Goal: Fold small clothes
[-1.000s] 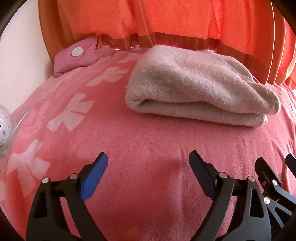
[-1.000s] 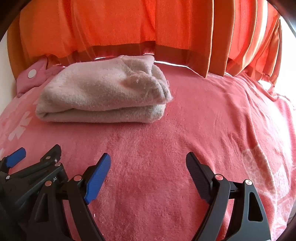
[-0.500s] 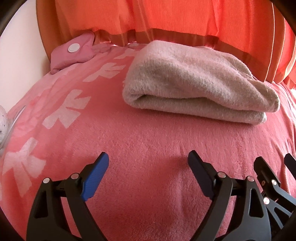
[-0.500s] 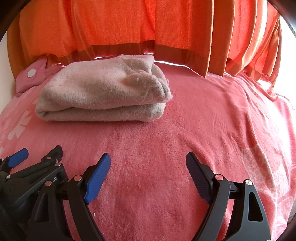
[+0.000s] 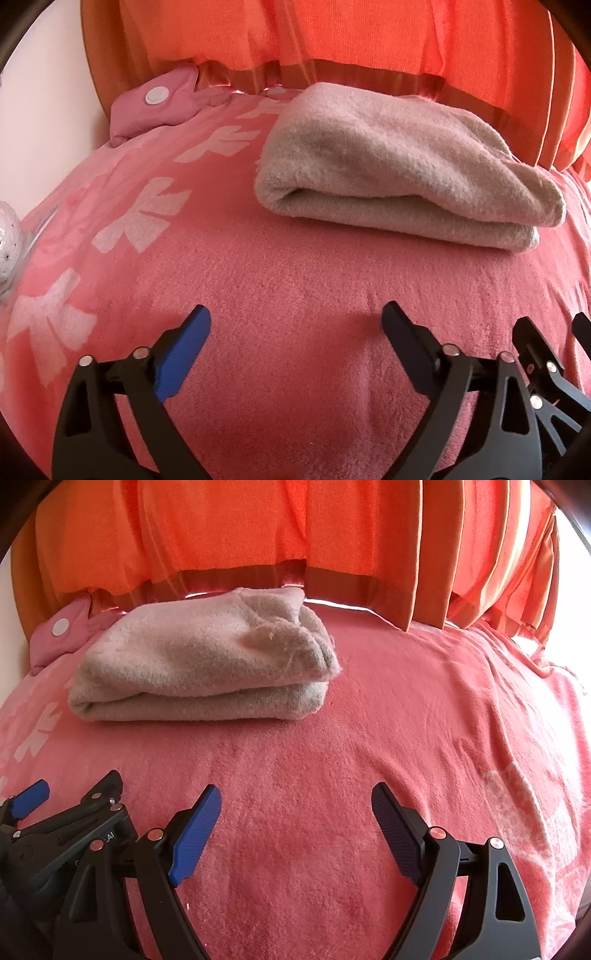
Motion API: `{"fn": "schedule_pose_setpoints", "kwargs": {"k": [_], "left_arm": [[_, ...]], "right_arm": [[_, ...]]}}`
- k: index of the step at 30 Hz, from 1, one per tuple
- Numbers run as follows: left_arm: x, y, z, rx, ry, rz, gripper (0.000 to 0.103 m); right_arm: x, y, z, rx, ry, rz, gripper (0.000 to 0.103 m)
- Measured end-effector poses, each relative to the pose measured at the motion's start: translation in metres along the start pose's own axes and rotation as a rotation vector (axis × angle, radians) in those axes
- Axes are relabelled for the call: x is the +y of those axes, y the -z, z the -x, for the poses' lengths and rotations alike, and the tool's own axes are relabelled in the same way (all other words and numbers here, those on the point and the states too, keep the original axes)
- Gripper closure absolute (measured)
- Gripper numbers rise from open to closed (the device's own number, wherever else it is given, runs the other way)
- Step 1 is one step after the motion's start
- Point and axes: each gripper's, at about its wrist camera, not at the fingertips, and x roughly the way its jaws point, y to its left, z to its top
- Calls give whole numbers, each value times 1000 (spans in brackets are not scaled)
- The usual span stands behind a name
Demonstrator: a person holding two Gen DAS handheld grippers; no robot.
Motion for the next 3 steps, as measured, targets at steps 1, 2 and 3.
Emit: {"fn": "schedule_pose_setpoints", "kwargs": {"k": [1,2,3], "left_arm": [[-1,0,0,-2,-5,-5,15],[-1,0,0,0,-6,-5,15],[1,0,-1,3,-1,-4,15]], "right_arm": [[1,1,0,0,5,-1,22],[2,1,0,1,8,-2,22],[2,1,0,1,7,-3,22]]}}
